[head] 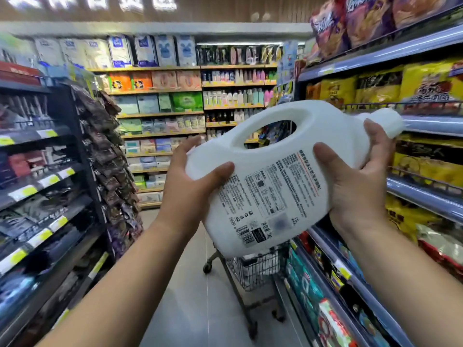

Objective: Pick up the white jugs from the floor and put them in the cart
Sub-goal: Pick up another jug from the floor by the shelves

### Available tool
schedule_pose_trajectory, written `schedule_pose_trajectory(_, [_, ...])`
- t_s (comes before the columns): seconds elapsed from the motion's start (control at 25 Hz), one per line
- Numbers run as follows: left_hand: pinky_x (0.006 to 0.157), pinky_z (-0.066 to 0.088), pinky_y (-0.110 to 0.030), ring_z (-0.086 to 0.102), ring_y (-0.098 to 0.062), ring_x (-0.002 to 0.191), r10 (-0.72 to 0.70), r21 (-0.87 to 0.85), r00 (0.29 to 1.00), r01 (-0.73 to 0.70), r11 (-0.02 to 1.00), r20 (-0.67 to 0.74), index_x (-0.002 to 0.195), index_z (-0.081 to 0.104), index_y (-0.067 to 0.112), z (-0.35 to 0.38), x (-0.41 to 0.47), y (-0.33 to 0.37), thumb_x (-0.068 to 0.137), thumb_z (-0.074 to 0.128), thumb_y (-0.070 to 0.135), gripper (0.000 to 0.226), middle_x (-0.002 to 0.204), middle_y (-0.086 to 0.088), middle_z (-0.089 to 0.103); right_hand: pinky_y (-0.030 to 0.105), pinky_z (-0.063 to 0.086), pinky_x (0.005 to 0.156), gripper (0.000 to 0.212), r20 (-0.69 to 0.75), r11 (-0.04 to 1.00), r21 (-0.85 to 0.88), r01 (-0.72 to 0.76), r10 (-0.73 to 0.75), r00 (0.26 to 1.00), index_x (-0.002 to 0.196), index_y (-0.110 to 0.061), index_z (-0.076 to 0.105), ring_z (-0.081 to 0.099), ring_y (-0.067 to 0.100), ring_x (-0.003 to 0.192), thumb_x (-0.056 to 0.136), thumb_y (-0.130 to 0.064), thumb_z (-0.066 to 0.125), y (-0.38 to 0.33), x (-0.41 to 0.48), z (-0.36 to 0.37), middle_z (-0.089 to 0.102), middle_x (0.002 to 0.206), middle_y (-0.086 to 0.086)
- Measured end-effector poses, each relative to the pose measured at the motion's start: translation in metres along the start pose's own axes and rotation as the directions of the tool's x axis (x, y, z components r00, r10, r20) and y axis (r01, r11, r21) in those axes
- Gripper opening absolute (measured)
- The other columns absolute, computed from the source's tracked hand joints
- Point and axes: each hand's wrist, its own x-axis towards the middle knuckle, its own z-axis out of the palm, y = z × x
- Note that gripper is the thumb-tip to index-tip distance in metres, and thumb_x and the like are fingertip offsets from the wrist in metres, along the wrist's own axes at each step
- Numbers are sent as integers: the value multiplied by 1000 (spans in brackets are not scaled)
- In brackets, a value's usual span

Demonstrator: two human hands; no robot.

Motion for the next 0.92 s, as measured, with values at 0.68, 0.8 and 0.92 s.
schedule_pose_trajectory(0.68, [70, 61, -37, 68, -27, 99, -201, 37, 970, 208, 978, -135, 127, 52, 31, 11, 323, -312, 59, 85, 21, 76, 118, -2, 58, 48, 57, 86, 70, -12, 966, -44, -256, 255, 967, 126, -45, 45, 63, 16, 105, 71, -24, 83, 402, 241, 87, 57, 118, -7])
schedule_pose_trajectory(0.8, [76, 62, -45, 67, -29, 101, -265, 69, 956, 275, 959, -127, 126, 53, 34, 2, 374, -373, 58, 84, 24, 76, 120, -1, 57, 49, 55, 88, 71, -50, 949, -88, -303, 300, 953, 119, -52, 47, 62, 17, 109, 63, -35, 86, 471, 264, 102, 56, 124, -4])
schedule_pose_trajectory(0.92, [79, 60, -54, 66, -35, 102, -357, 36, 931, 360, 932, -74, 119, 55, 38, -12, 433, -452, 62, 87, 18, 69, 120, -1, 54, 48, 54, 92, 73, -131, 935, -129, -331, 315, 940, 123, -48, 46, 61, 16, 111, 63, -33, 86, 554, 285, 116, 56, 126, -3])
